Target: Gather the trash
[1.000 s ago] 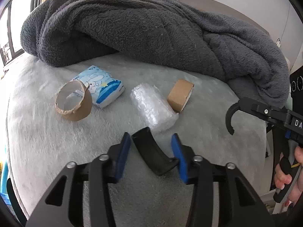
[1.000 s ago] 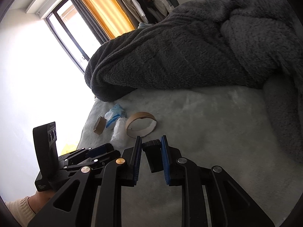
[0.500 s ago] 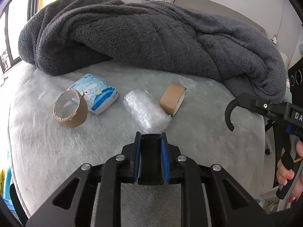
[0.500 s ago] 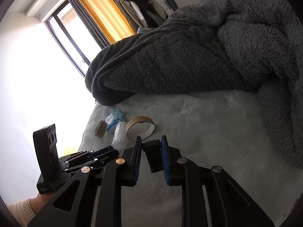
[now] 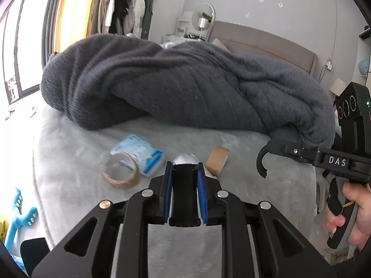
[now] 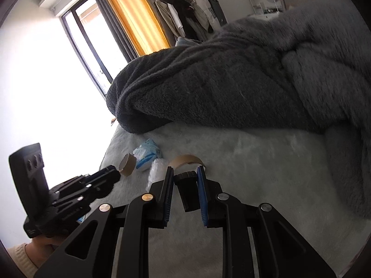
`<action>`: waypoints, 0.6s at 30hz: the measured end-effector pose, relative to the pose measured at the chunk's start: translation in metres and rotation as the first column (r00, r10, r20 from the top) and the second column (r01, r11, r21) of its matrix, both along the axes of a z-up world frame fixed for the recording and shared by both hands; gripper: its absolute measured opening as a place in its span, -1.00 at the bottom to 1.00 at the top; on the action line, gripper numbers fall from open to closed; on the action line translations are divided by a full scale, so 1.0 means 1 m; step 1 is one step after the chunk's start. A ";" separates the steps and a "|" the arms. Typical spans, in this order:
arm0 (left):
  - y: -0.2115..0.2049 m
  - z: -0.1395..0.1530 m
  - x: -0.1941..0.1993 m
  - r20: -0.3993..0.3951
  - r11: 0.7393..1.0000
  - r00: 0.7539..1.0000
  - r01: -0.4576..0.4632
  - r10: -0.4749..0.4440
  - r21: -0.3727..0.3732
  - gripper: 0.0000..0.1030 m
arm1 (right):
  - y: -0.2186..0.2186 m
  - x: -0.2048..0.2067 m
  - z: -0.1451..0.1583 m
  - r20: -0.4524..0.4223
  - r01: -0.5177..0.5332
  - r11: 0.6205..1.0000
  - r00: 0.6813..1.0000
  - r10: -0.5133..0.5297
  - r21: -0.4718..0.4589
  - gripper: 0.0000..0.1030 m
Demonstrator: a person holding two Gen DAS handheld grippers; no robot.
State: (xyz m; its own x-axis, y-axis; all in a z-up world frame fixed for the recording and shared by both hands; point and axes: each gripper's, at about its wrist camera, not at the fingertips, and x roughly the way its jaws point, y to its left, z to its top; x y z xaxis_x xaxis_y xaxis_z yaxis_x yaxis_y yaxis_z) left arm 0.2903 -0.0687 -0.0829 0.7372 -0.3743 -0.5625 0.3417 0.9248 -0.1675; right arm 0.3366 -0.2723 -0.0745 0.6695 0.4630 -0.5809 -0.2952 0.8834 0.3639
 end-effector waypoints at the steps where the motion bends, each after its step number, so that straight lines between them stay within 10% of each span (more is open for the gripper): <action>1: 0.004 0.003 -0.001 0.008 1.000 1.000 -0.007 0.007 -0.003 -0.58 | 0.005 0.000 0.002 0.011 0.001 1.000 1.000 -0.001 -0.018 -0.60; 18: 0.081 0.007 -0.004 -0.017 0.993 0.993 -0.115 0.115 -0.003 -0.58 | 0.100 0.002 0.023 0.103 -0.063 0.978 0.991 0.085 -0.197 -0.60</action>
